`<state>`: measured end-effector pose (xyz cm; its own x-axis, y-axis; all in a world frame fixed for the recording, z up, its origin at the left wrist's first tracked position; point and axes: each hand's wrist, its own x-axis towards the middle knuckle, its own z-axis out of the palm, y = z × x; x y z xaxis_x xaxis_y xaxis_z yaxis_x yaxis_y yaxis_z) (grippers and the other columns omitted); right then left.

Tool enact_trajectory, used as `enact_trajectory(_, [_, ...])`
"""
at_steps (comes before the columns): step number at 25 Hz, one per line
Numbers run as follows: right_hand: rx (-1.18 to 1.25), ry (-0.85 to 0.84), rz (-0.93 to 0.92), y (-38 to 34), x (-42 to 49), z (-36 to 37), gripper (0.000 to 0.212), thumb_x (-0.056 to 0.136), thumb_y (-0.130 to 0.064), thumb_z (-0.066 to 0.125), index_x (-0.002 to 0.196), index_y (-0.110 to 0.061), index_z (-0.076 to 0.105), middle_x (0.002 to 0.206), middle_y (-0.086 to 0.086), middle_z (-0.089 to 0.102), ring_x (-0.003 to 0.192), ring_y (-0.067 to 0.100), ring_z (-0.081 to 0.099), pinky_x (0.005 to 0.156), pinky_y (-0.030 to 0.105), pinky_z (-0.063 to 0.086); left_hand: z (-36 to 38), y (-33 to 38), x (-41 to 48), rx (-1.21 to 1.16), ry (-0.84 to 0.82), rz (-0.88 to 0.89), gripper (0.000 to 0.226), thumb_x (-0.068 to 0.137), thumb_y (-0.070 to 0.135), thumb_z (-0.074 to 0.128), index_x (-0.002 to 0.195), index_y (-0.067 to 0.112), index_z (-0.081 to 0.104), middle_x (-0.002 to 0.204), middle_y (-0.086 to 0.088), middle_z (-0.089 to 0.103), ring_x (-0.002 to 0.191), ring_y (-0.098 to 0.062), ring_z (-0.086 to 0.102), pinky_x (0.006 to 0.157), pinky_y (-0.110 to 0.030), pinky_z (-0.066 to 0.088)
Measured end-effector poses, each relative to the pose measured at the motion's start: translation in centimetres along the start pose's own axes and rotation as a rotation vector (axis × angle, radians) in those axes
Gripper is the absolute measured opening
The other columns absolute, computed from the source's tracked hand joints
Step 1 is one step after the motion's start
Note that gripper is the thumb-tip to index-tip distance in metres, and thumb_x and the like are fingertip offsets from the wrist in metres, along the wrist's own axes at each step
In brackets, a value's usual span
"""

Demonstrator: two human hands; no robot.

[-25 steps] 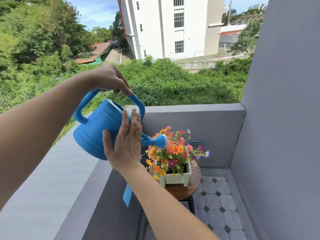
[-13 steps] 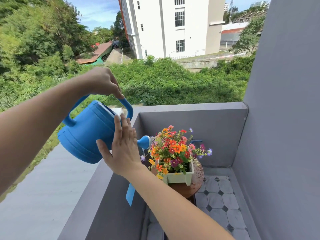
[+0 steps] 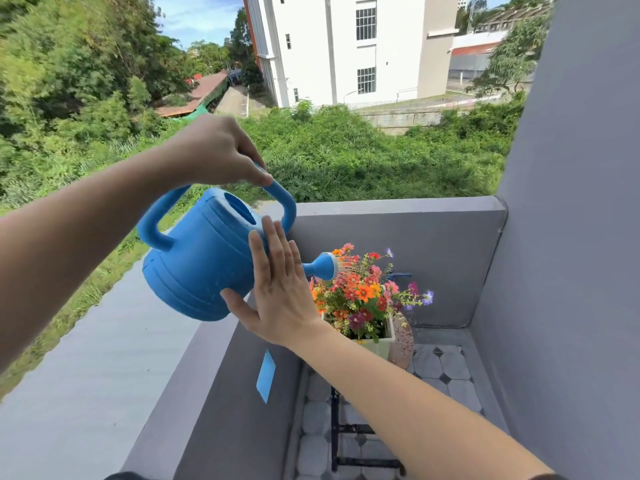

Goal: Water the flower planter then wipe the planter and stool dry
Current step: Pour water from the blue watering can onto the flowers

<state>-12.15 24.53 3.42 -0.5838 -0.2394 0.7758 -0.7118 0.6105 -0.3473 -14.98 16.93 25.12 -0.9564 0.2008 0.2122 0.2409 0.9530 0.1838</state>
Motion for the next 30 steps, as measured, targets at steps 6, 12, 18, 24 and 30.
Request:
enact_trajectory(6, [-0.013, -0.059, 0.008, 0.2, 2.6, 2.1, 0.086, 0.087, -0.050, 0.045, 0.143, -0.020, -0.012, 0.158, 0.010, 0.001, 0.147, 0.030, 0.007, 0.118, 0.049, 0.011, -0.8, -2.2, 1.0, 0.015, 0.071, -0.065, 0.024, 0.074, 0.033, 0.076, 0.091, 0.016, 0.077, 0.054, -0.007, 0.057, 0.051, -0.017, 0.042, 0.050, -0.026, 0.032])
enact_trajectory(12, [0.053, -0.079, 0.081, -1.3, 2.0, 2.7, 0.085, 0.086, -0.053, 0.041, 0.145, -0.021, -0.010, 0.159, 0.008, -0.002, 0.147, 0.027, 0.001, 0.118, 0.047, 0.005, -0.4, -2.6, 1.5, 0.051, -0.029, -0.088, 0.024, 0.073, 0.035, 0.077, 0.091, 0.019, 0.077, 0.063, -0.005, 0.065, 0.056, -0.014, 0.048, 0.050, -0.023, 0.033])
enact_trajectory(18, [0.024, -0.049, 0.141, 0.8, 2.4, 1.0, 0.083, 0.087, -0.054, 0.035, 0.144, -0.022, -0.016, 0.158, 0.006, -0.005, 0.148, 0.027, -0.006, 0.119, 0.045, 0.000, 0.0, 0.0, 3.9, 0.024, -0.072, -0.033, 0.025, 0.074, 0.037, 0.075, 0.093, 0.020, 0.076, 0.059, 0.000, 0.060, 0.054, -0.010, 0.047, 0.050, -0.023, 0.032])
enact_trajectory(24, [0.008, -0.102, 0.188, 2.7, 3.5, 0.2, 0.084, 0.088, -0.053, 0.032, 0.144, -0.024, -0.023, 0.160, 0.012, -0.006, 0.148, 0.026, -0.008, 0.119, 0.048, 0.002, 0.4, 0.7, 5.9, 0.010, 0.012, -0.023, 0.029, 0.072, 0.035, 0.078, 0.092, 0.014, 0.077, 0.061, -0.003, 0.061, 0.053, -0.013, 0.048, 0.048, -0.023, 0.038])
enact_trajectory(30, [0.087, -0.107, 0.191, 0.5, 1.6, 0.1, 0.087, 0.088, -0.054, 0.033, 0.144, -0.021, -0.024, 0.159, 0.008, -0.013, 0.147, 0.021, -0.016, 0.120, 0.045, -0.003, 1.0, 0.5, 5.1, 0.038, -0.113, -0.053, 0.022, 0.072, 0.035, 0.077, 0.086, 0.017, 0.078, 0.055, -0.001, 0.060, 0.052, -0.012, 0.046, 0.049, -0.025, 0.032])
